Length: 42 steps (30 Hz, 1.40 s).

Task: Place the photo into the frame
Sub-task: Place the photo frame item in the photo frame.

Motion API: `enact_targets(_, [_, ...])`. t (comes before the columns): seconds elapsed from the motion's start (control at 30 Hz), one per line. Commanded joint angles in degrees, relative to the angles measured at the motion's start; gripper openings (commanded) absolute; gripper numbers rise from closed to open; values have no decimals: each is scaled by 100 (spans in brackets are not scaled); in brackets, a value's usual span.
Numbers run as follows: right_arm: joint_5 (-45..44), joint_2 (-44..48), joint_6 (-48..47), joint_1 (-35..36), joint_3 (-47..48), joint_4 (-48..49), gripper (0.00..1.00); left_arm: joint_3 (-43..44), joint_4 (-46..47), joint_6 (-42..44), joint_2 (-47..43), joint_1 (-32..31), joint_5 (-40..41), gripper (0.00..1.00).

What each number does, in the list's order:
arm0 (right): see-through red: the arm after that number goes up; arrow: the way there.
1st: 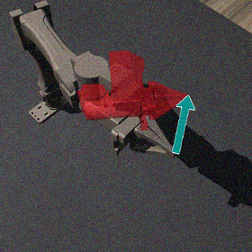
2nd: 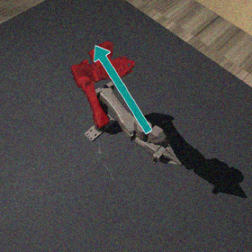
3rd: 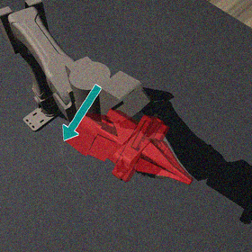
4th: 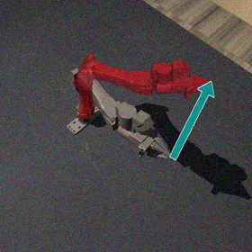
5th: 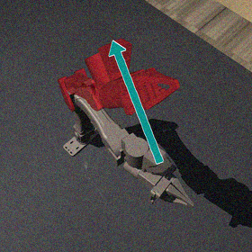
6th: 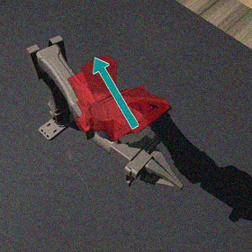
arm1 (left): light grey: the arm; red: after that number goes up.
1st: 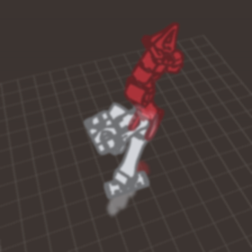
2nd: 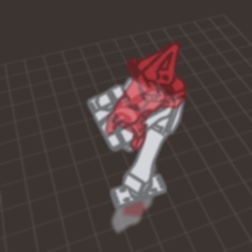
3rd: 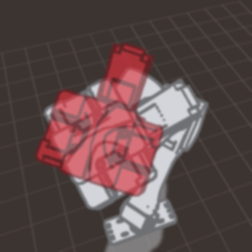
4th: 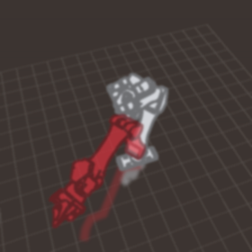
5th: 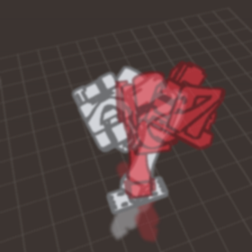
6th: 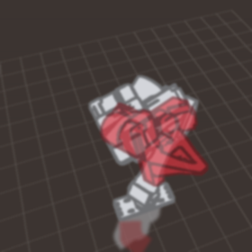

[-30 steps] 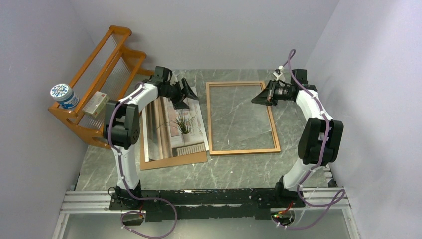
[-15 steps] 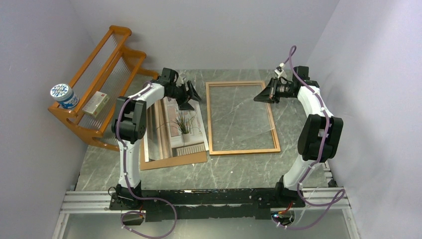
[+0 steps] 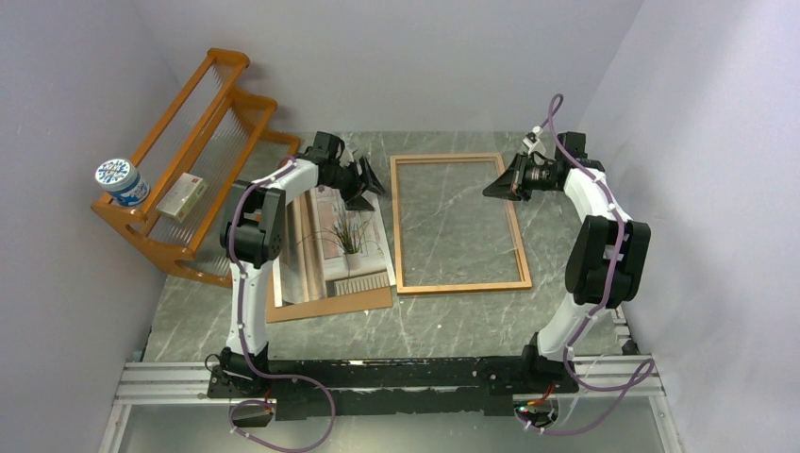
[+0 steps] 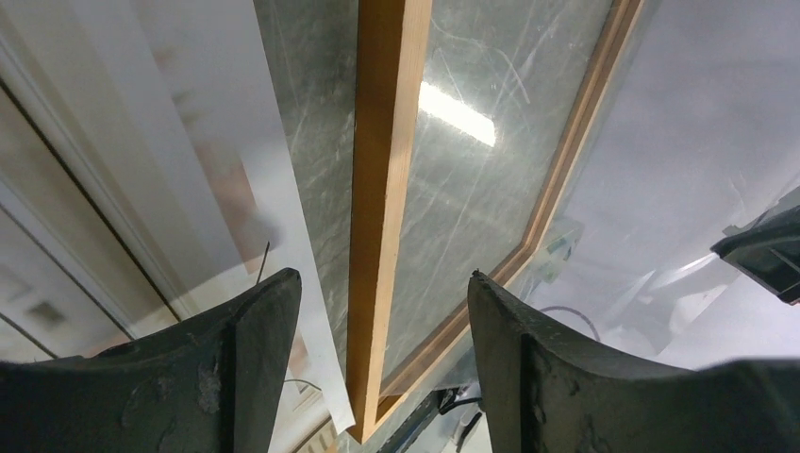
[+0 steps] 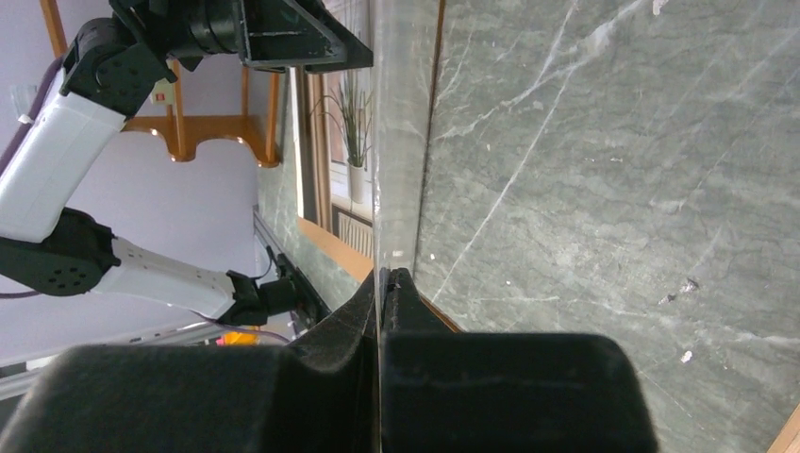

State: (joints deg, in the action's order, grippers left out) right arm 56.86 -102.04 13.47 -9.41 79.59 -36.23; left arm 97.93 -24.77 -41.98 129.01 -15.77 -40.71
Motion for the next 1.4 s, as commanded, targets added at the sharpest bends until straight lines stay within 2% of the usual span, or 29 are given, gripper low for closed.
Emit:
enact_targets(0.0, [155,247,144,-24,-75,346,0,304,214,-124,69,-62,-87,70])
enact_targets(0.73, [656,702,881,-61,-572,819,0,411,212,15,267,-128,90,65])
enact_targets(1.1, [625,738,736,-70,-344,447,0,385,175,114,326,-135,166,63])
enact_targets(1.37, [579,711,572,-70,-139,159,0,415,218,210,401,-166,130,58])
